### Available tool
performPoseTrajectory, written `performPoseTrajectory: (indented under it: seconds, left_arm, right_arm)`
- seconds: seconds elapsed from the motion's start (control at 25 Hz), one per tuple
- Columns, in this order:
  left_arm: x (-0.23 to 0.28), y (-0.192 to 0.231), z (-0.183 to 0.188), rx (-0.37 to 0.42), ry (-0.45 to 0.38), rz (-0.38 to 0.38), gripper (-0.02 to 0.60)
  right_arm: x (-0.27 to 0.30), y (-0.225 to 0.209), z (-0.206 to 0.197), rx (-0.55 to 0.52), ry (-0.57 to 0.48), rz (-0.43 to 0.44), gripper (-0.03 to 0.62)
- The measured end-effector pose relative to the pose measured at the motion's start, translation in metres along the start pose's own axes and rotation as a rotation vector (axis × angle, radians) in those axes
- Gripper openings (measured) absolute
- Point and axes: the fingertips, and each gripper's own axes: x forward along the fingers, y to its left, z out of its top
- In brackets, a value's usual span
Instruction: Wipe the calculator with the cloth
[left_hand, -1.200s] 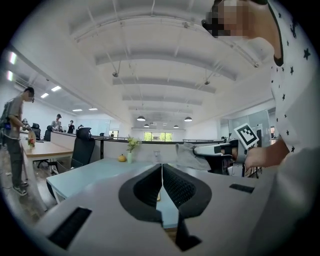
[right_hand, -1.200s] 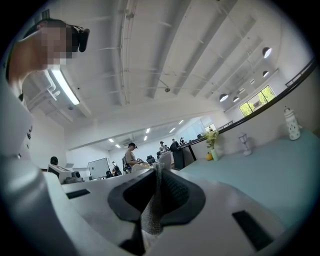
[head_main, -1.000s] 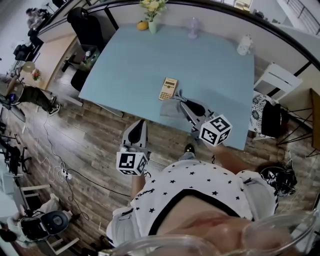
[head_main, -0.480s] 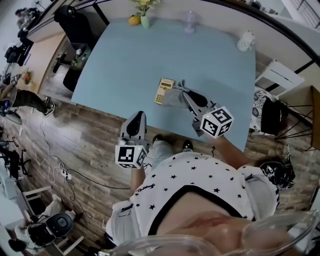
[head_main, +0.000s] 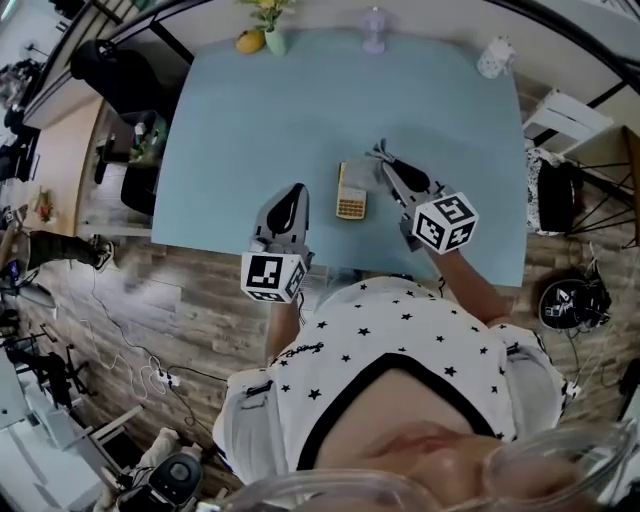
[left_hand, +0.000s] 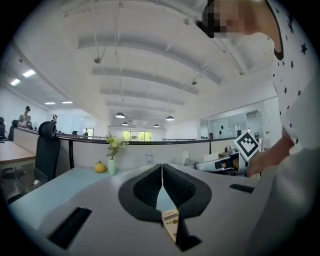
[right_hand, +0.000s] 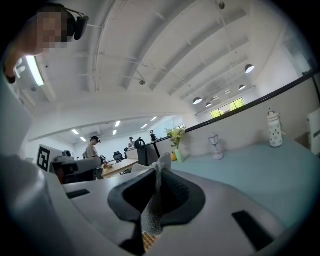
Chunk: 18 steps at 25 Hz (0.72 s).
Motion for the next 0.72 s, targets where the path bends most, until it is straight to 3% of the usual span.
performPoseTrajectory:
  seconds: [0.12, 0.4, 0.72]
  left_arm:
    - [0.015, 0.021, 0.003, 0.014, -0.005, -0.056, 0.031]
    - [0.032, 0.064, -0.014, -0.012, 0.025, -0.136, 0.031]
    - [0.037, 0.104, -0.019, -0.003, 0.034, -0.165, 0.031]
  right_arm:
    - [0.020, -0.007, -0.011, -0.017, 0.027, -0.081, 0.034]
    - [0.073, -0.009, -0.053, -0.060, 0.146, -0.163, 0.034]
    - [0.125, -0.012, -0.097, -0.159, 0.293, -0.211, 0.034]
